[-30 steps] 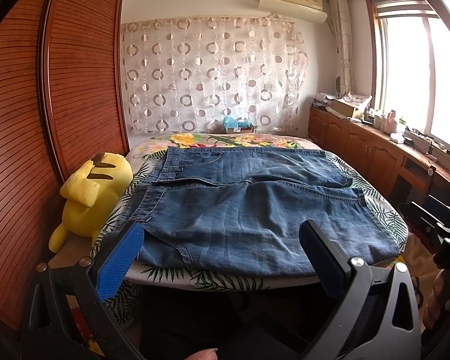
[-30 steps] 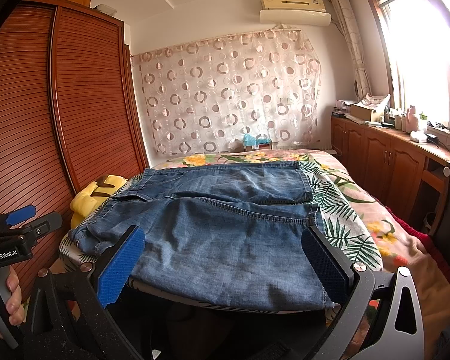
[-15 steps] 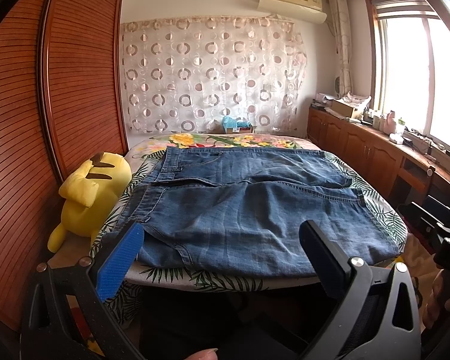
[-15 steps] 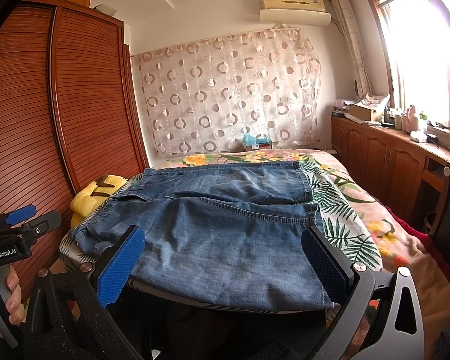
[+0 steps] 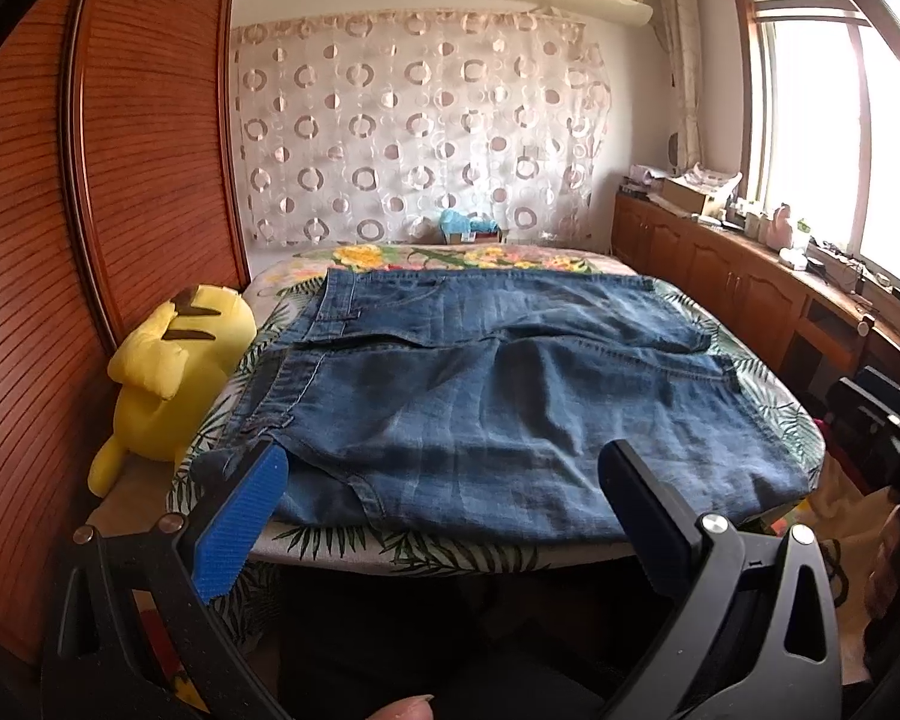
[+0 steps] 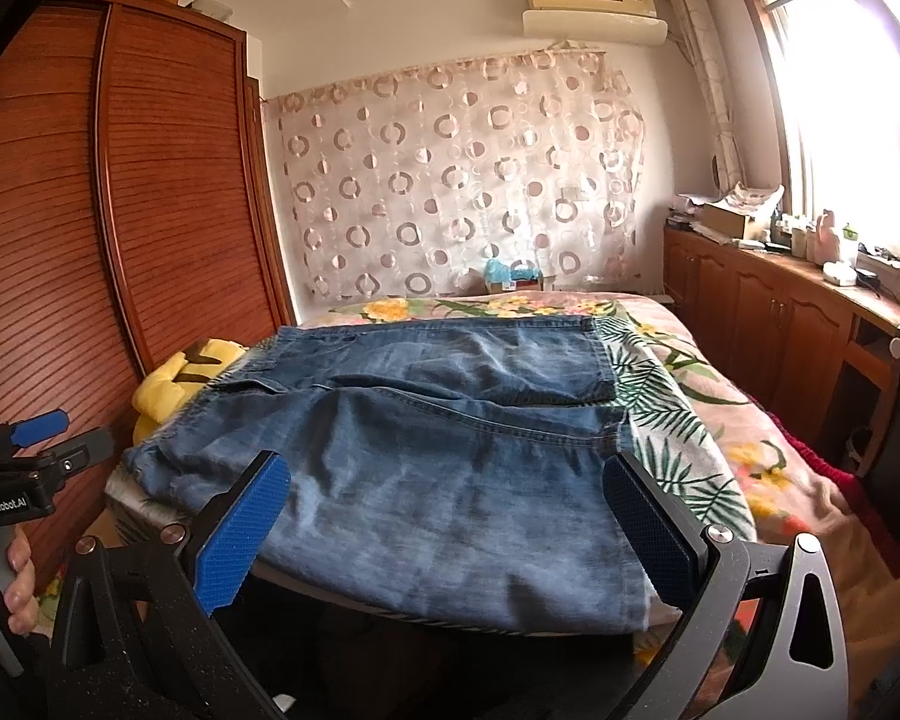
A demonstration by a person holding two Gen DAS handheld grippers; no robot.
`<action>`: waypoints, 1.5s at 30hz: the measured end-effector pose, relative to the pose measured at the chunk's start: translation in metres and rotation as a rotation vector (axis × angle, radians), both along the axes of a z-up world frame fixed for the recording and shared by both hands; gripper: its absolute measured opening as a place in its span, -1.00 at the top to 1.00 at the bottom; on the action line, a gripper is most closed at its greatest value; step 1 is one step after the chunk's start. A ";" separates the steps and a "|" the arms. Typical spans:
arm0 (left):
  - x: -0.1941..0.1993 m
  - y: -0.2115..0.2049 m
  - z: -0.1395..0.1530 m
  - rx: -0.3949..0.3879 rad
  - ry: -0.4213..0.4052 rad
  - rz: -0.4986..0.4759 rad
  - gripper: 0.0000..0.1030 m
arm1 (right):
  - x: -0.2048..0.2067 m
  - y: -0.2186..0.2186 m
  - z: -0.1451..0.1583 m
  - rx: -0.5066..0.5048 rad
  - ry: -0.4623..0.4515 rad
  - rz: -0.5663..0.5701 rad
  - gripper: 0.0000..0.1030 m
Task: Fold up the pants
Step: 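Lower both tools to the jeans leg hems and close both grippers on them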
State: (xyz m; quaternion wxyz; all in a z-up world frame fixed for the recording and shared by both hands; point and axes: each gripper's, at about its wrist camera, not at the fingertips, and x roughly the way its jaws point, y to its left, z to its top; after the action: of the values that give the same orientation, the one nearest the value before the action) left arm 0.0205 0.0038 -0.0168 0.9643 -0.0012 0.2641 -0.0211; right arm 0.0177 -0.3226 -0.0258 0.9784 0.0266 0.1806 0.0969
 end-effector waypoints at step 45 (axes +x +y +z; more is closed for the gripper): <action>0.079 0.165 -0.092 -0.160 0.304 0.104 0.09 | 0.065 -0.003 -0.024 -0.187 0.302 0.039 -1.00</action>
State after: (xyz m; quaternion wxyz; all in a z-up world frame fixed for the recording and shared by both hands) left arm 0.0996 0.1686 -0.1084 0.9099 -0.0950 0.4037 0.0084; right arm 0.0823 -0.3251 -0.0500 0.9364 -0.0540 0.3340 0.0933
